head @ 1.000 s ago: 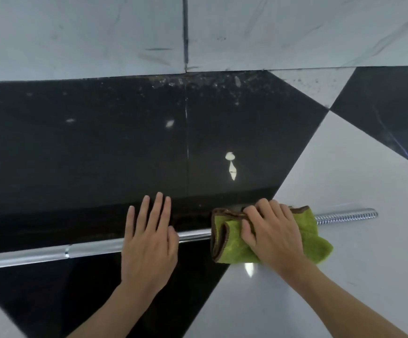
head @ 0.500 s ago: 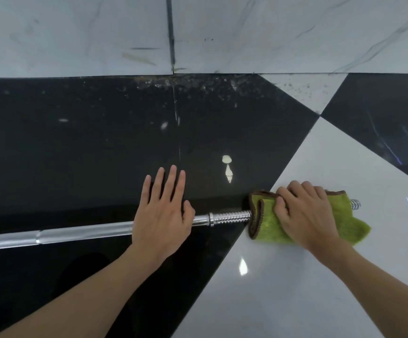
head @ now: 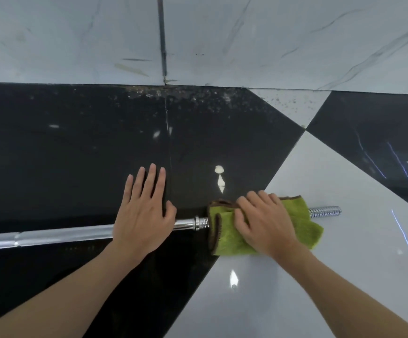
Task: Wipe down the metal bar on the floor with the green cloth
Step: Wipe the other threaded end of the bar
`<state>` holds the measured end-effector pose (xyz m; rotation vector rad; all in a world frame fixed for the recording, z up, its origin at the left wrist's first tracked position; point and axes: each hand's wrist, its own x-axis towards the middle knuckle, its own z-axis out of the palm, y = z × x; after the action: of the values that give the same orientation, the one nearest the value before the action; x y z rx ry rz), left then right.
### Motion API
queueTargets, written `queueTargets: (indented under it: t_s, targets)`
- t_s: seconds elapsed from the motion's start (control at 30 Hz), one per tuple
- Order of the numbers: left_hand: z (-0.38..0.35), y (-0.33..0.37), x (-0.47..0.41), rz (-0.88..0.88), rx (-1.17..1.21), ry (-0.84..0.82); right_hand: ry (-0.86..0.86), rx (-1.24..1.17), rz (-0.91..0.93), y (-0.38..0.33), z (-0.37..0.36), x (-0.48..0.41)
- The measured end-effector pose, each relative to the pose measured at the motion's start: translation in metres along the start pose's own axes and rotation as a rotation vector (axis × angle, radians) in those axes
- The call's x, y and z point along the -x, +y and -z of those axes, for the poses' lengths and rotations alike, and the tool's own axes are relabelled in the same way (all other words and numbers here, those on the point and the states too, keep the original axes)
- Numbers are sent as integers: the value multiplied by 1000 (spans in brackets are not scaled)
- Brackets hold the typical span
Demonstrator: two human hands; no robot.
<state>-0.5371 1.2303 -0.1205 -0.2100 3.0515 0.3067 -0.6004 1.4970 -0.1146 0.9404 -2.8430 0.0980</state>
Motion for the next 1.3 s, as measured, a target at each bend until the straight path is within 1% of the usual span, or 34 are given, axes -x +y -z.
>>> queueTargets:
  t_s: [0.1,0.2,0.3,0.4,0.47,0.57,0.7,0.8,0.93,1.0,1.07,1.17,1.3]
  targets:
    - [2,-2,-10,12,17,6,2,44,-41,44,2,8]
    - [3,-4,-19,34,55,11,-56,71,-128,85,8,16]
    - [4,-5,-26,45,85,18,-84,90,-155,93,7,14]
    - [4,-4,-31,45,105,20,-34,131,-179,78,5,8]
    - [4,-4,-35,47,110,13,-20,107,-190,65,5,5]
    - [4,-5,-37,44,94,25,-42,59,-116,31,5,-8]
    - [7,-5,-39,38,44,53,-89,-36,-46,-35,1,-33]
    - [8,-7,-45,30,-13,71,-13,-46,-95,-45,-4,-41]
    - [9,-11,-53,27,-33,85,-12,-43,-32,-20,-6,-39]
    - [8,-12,-55,30,-5,95,-30,-28,-8,-3,-5,-37]
    - [8,-13,-56,31,27,92,2,-16,-9,18,-3,-32]
    - [6,-13,-57,20,54,55,11,-16,-83,59,2,-19]
    - [1,-12,-52,12,53,12,-103,-6,-216,101,7,-2]
